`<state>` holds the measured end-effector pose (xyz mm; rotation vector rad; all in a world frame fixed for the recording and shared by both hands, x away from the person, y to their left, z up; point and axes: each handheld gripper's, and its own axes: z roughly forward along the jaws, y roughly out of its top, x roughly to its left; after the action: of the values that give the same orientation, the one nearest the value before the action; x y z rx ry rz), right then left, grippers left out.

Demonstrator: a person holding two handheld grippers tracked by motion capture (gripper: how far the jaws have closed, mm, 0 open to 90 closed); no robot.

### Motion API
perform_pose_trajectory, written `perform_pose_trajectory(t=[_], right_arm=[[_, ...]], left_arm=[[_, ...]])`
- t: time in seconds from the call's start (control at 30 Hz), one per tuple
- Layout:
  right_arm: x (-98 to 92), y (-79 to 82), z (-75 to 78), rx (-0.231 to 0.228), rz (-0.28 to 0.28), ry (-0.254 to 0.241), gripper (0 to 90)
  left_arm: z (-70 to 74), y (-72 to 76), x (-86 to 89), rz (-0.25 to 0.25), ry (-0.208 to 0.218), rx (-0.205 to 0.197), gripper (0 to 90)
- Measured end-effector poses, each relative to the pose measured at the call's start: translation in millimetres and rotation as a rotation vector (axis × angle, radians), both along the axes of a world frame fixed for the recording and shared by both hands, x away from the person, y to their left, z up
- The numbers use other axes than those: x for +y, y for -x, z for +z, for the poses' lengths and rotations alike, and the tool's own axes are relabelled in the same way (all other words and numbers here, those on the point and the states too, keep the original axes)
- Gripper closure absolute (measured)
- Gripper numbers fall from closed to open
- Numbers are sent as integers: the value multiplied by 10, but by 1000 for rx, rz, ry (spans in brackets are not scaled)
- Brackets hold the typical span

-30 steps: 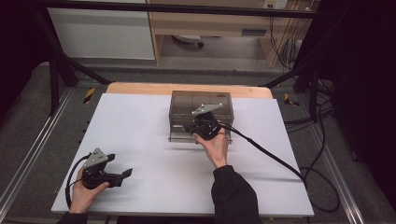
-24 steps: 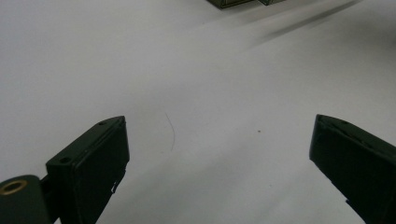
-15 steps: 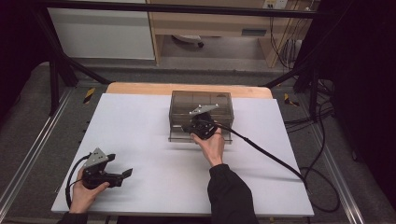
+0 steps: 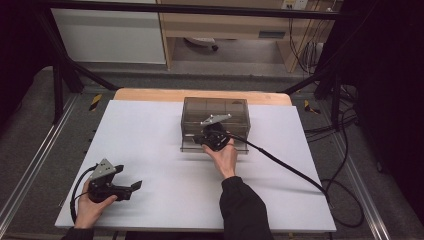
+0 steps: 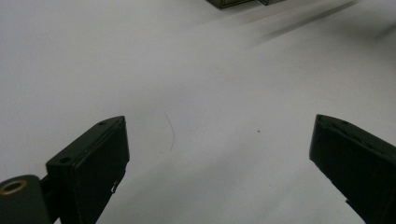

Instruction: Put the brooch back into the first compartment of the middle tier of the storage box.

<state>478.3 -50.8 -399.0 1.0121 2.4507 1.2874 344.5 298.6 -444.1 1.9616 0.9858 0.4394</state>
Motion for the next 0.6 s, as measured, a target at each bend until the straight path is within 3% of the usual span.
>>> perform_pose_trajectory(t=[0.6], right_arm=[[45, -20, -111, 20, -9, 9, 875]], left_arm=[[-3, -2, 0, 0, -1, 1, 47]])
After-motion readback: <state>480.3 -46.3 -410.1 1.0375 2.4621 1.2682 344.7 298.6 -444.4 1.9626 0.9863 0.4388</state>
